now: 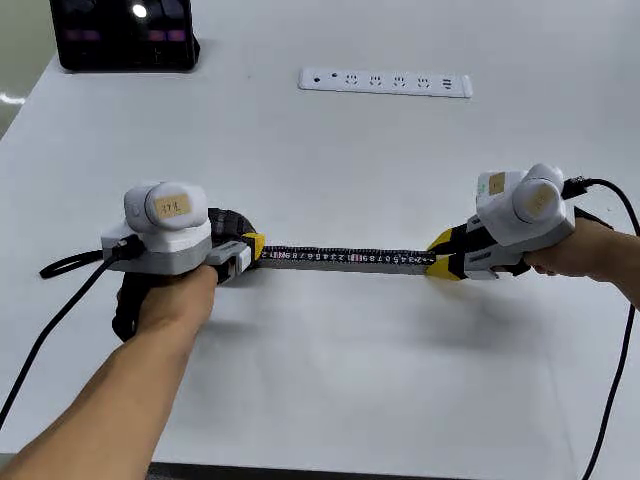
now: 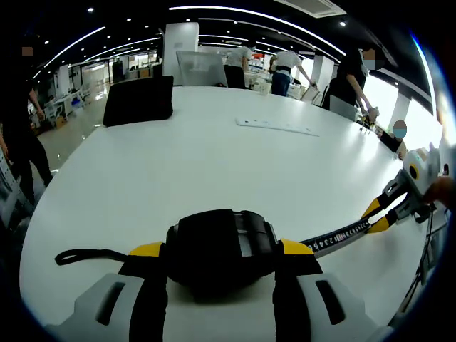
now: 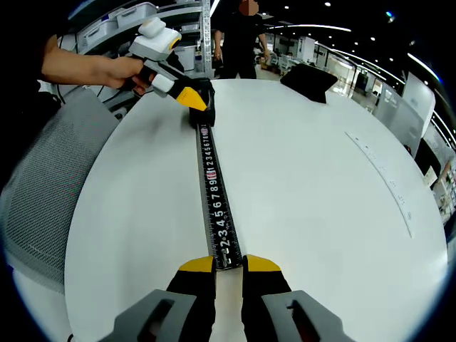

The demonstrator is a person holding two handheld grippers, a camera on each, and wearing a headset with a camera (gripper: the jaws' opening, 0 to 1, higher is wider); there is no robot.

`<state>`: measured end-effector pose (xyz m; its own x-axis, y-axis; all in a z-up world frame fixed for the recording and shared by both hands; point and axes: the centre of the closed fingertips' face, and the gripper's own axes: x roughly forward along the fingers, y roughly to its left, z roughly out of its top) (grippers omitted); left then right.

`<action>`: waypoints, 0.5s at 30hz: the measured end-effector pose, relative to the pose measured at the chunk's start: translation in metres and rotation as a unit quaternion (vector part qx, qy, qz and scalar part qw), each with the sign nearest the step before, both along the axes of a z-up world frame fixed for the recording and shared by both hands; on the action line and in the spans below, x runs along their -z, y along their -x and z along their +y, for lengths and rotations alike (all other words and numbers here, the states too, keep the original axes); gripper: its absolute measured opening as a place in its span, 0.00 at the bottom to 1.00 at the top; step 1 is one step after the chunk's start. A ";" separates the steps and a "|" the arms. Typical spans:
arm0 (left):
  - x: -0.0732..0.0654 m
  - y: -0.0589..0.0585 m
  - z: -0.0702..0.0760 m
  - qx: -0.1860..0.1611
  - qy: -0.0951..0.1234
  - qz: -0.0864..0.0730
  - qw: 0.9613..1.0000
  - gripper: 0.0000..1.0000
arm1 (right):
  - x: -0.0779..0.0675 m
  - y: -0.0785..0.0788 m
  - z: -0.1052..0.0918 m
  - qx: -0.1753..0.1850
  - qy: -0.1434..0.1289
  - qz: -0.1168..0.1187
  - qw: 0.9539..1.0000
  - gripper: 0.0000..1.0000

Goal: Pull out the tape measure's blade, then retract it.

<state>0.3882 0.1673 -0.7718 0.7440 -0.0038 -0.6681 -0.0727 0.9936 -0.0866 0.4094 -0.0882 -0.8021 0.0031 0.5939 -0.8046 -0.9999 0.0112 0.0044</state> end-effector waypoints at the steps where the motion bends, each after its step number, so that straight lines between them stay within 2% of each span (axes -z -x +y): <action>1: 0.000 0.000 0.000 0.000 0.000 0.000 1.000 0.54 | 0.000 0.000 0.001 -0.001 0.000 0.000 1.000 0.10; 15: -0.001 -0.001 0.002 0.000 0.004 0.002 1.000 0.55 | -0.001 0.000 0.005 -0.003 0.003 -0.001 1.000 0.10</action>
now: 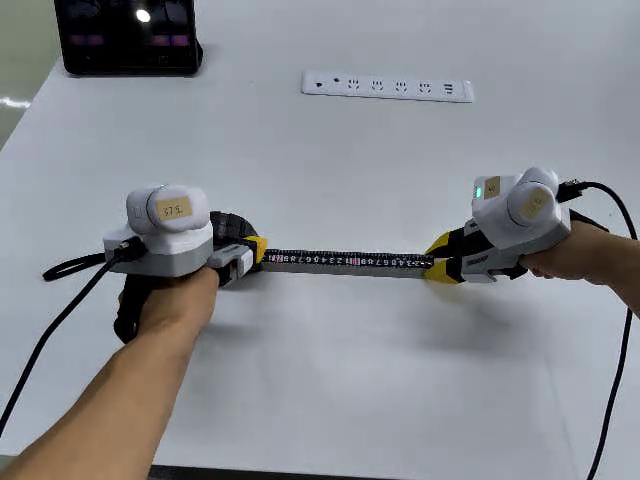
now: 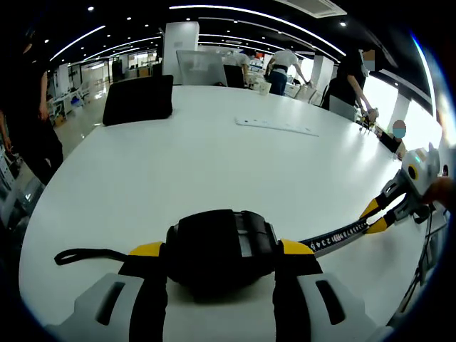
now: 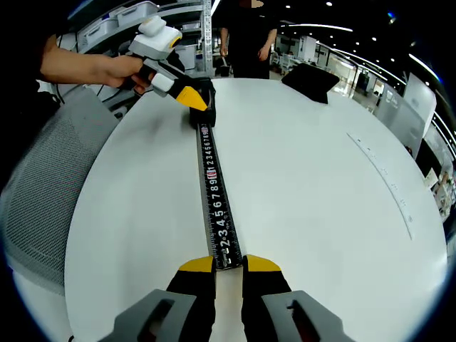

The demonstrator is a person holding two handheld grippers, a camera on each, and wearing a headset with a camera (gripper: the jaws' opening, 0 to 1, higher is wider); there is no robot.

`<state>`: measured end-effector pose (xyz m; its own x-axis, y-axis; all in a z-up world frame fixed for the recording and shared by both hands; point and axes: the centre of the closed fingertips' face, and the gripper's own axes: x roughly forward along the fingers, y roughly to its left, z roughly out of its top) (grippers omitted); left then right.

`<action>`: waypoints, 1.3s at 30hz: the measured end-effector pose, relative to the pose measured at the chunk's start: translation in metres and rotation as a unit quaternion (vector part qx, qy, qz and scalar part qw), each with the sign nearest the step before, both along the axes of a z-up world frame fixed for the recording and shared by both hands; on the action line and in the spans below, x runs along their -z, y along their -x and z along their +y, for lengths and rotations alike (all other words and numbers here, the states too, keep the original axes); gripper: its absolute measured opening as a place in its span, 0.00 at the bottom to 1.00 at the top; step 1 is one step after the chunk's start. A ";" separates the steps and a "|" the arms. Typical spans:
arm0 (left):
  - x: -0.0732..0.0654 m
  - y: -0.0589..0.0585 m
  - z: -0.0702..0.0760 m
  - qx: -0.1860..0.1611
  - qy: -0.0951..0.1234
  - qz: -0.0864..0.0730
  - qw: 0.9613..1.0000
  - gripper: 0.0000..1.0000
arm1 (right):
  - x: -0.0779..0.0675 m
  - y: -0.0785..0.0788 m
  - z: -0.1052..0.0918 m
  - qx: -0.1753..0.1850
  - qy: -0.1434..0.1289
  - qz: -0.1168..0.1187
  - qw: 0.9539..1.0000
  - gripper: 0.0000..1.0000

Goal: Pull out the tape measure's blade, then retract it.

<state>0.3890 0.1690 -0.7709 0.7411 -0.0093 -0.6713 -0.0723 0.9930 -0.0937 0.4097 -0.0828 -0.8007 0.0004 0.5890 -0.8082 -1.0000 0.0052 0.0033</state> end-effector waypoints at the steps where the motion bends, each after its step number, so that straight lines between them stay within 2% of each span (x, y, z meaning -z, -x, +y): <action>1: 0.000 0.000 0.000 0.000 0.000 0.000 1.000 0.55 | 0.000 0.000 0.000 0.000 0.000 0.000 1.000 0.10; 39: 0.002 0.001 -0.002 0.001 0.008 0.005 1.000 0.55 | 0.003 0.002 0.028 -0.003 -0.011 0.002 1.000 0.10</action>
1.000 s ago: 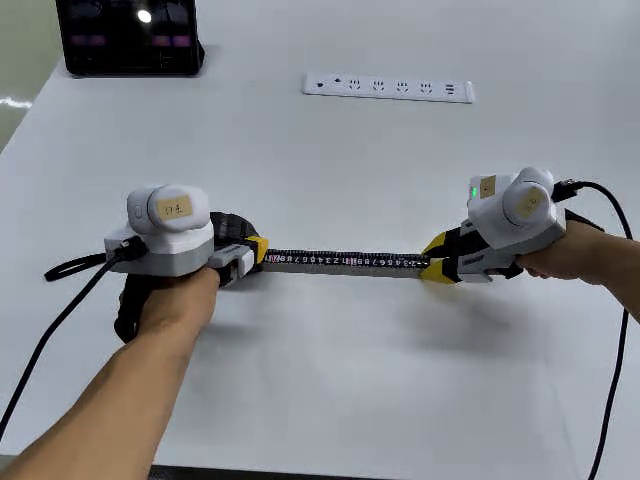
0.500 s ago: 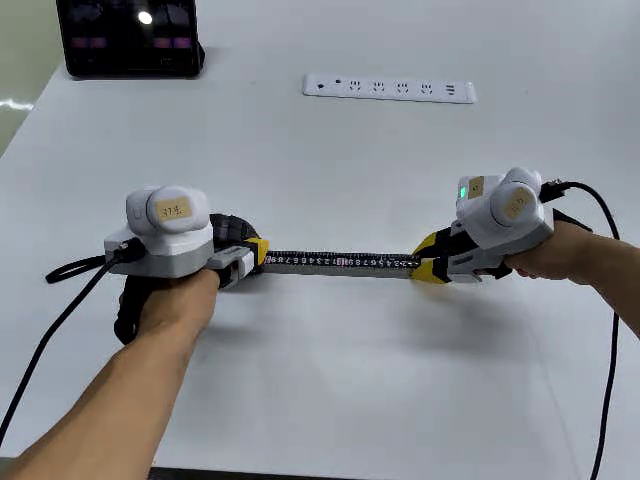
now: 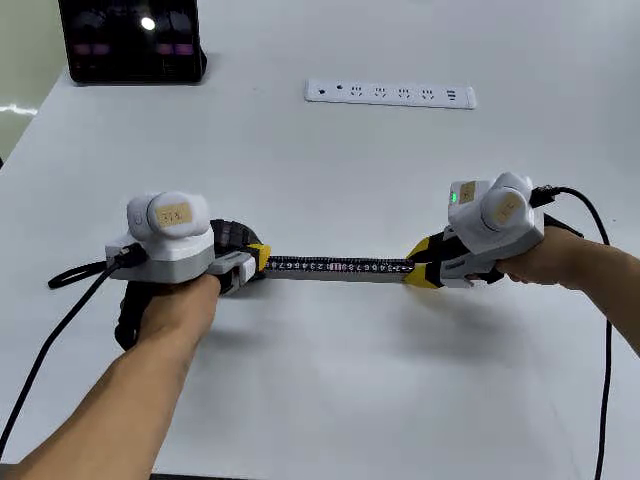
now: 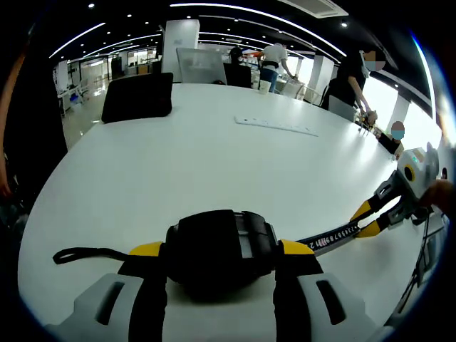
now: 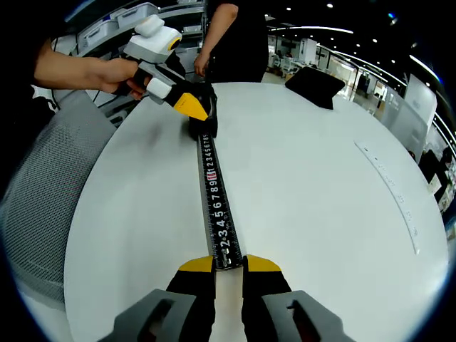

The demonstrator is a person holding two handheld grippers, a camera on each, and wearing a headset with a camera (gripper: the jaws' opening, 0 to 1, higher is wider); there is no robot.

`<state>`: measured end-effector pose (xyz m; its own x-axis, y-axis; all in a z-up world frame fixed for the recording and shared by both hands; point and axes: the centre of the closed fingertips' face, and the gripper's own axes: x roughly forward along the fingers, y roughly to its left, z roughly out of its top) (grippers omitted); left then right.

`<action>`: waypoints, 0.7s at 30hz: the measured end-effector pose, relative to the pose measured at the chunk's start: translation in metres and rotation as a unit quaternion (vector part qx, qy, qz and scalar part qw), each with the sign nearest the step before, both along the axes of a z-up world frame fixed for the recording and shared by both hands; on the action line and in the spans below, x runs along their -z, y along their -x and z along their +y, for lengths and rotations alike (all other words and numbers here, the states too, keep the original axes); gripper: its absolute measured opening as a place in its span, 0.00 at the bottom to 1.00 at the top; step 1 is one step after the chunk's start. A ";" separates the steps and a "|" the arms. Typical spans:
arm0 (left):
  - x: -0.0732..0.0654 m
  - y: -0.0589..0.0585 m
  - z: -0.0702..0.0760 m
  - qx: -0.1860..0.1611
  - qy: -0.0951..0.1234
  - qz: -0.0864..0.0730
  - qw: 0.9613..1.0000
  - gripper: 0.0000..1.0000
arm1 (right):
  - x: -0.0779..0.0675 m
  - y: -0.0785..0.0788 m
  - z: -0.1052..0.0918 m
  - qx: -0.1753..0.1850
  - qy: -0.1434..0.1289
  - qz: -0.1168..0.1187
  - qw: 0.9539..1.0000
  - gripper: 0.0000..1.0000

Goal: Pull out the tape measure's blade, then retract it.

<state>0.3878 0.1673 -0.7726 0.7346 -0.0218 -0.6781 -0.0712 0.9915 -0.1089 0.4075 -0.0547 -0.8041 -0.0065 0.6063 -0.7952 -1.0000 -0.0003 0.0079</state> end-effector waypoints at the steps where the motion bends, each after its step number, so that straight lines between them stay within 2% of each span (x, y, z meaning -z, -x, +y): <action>1: 0.000 0.000 0.000 0.000 0.001 0.000 1.000 0.55 | 0.000 0.000 0.001 0.000 0.000 0.000 1.000 0.10; 5: 0.000 0.000 0.000 0.000 0.002 0.001 1.000 0.55 | -0.002 0.003 0.006 -0.002 -0.002 0.000 1.000 0.10; 6: 0.001 0.000 0.001 -0.001 0.001 0.002 1.000 0.55 | -0.005 0.004 0.010 -0.003 -0.013 0.000 1.000 0.10; 7: -0.003 -0.003 0.003 0.000 -0.004 -0.013 1.000 0.55 | -0.002 0.005 0.008 -0.003 -0.001 -0.002 1.000 0.10; 8: 0.000 0.003 0.002 -0.001 0.009 0.001 1.000 0.56 | -0.002 0.008 0.009 -0.004 -0.002 -0.001 1.000 0.10; 11: -0.002 0.006 0.001 -0.002 0.007 0.003 1.000 0.55 | -0.004 0.010 0.014 -0.006 -0.006 -0.001 1.000 0.10; 21: -0.001 0.002 0.004 -0.002 0.009 0.003 1.000 0.55 | -0.005 0.010 0.024 -0.006 -0.013 0.003 1.000 0.10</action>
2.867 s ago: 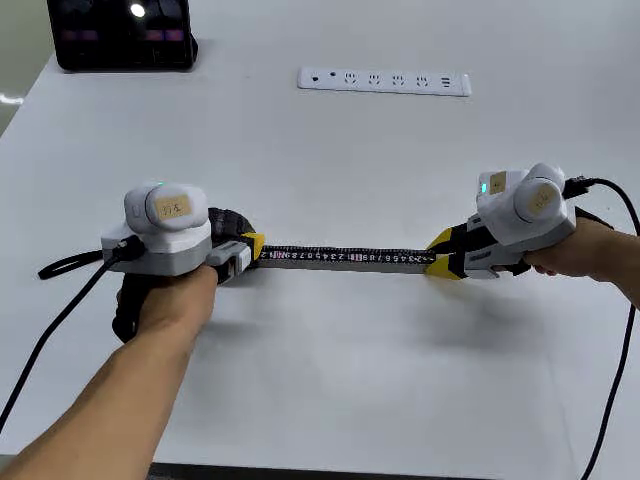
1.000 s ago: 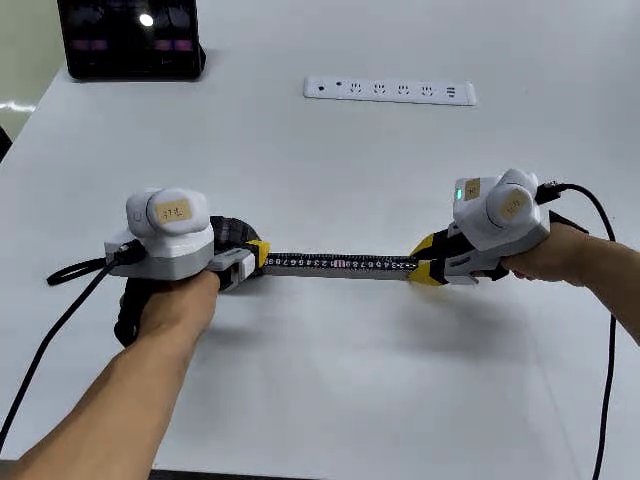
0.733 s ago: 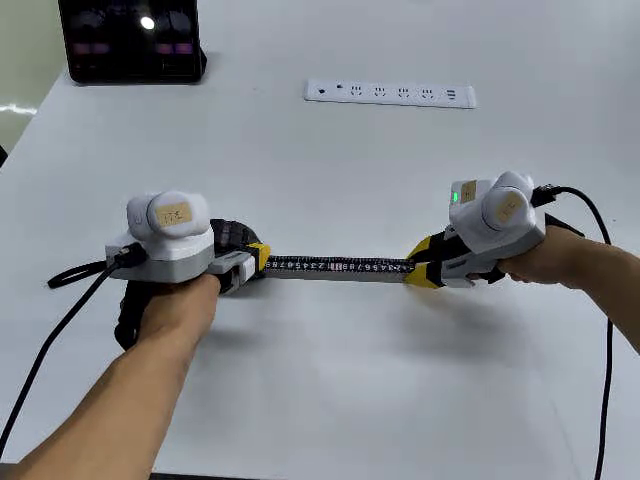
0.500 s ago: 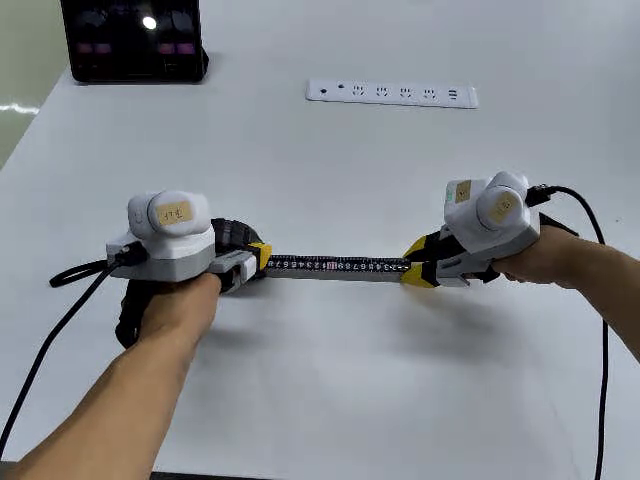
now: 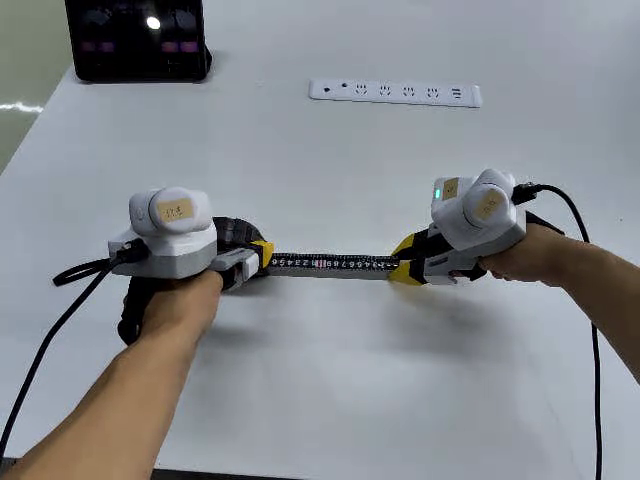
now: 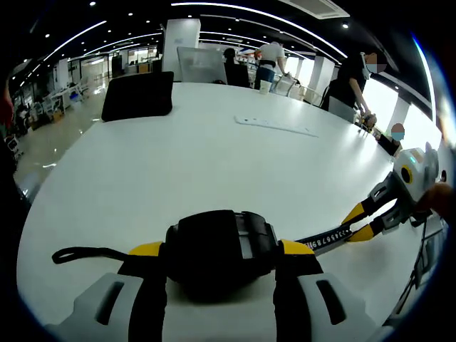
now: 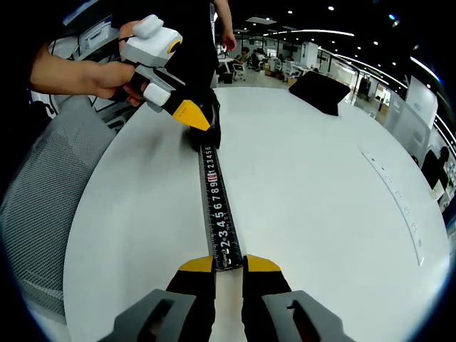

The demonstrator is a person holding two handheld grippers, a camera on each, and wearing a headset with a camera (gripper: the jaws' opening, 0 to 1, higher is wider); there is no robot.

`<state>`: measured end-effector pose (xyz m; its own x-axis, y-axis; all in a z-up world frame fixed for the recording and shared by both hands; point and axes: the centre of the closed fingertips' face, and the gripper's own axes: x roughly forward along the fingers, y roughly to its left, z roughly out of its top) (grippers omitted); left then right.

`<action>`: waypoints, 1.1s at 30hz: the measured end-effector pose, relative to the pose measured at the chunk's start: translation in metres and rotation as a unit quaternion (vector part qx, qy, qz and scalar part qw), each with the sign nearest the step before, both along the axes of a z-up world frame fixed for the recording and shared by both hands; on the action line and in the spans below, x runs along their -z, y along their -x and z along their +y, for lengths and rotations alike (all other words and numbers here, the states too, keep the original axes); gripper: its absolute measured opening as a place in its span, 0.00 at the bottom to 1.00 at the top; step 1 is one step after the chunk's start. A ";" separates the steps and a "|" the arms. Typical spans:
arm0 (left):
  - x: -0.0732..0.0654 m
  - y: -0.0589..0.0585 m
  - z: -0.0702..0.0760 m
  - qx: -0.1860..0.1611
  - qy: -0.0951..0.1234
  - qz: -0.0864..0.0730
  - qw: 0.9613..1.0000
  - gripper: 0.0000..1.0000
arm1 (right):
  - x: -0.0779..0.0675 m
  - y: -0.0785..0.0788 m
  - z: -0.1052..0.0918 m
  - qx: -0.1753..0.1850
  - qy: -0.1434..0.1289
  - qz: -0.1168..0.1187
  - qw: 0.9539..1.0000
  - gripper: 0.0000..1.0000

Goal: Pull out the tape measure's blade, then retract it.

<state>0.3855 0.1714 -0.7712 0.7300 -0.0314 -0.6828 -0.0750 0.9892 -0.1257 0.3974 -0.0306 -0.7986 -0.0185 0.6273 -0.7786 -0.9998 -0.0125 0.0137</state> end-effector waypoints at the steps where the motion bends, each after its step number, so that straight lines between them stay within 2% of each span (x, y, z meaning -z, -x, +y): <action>1: 0.000 -0.001 0.000 0.000 0.000 0.000 1.000 0.55 | 0.000 0.000 0.001 0.000 0.000 0.000 1.000 0.10; 23: 0.000 -0.006 0.000 0.003 0.005 0.001 1.000 0.56 | 0.002 -0.004 0.032 -0.007 -0.012 0.004 1.000 0.10; 33: 0.000 -0.005 -0.001 0.005 0.007 0.001 1.000 0.56 | 0.014 -0.015 0.050 -0.014 -0.019 0.007 1.000 0.11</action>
<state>0.3902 0.1709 -0.7709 0.7283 -0.0483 -0.6836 -0.0647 0.9882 -0.1387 0.4119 0.0194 -0.8122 -0.0474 0.6555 -0.7537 -0.9988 -0.0405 0.0277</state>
